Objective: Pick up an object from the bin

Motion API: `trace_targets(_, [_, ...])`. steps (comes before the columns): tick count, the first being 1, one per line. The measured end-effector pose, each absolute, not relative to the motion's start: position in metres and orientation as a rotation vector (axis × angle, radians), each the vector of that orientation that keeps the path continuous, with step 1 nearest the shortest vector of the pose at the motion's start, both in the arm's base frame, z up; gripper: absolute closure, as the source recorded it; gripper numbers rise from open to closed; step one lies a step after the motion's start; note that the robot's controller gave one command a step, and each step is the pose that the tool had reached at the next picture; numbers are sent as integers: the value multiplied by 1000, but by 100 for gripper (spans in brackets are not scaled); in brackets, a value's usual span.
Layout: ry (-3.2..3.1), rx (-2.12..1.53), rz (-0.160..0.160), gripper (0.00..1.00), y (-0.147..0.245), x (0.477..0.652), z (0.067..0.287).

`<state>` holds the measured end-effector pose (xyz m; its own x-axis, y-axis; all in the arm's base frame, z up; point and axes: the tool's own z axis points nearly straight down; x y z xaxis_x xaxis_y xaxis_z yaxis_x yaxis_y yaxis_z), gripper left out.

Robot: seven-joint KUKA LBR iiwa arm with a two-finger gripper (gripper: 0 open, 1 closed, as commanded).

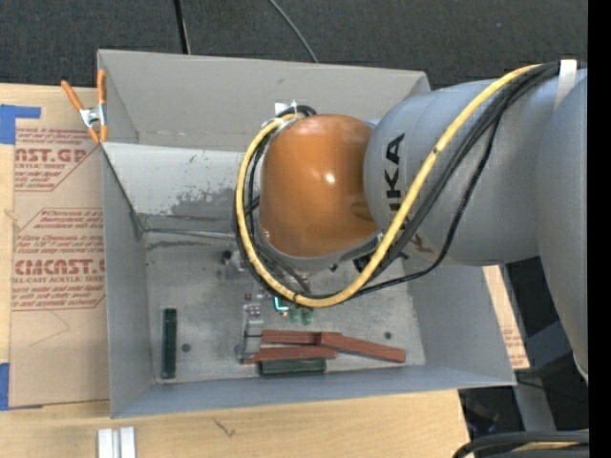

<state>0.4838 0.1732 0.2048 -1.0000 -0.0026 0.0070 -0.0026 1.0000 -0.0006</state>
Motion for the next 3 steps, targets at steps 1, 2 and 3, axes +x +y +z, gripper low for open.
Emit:
trace_targets(1, [-3142, 1, -2, 0, 172, 486, 208])
trace_targets(2, [-3144, 101, -3, 0, 143, 490, 168])
trace_targets(3, [-3121, 359, -6, 100, 124, 484, 73])
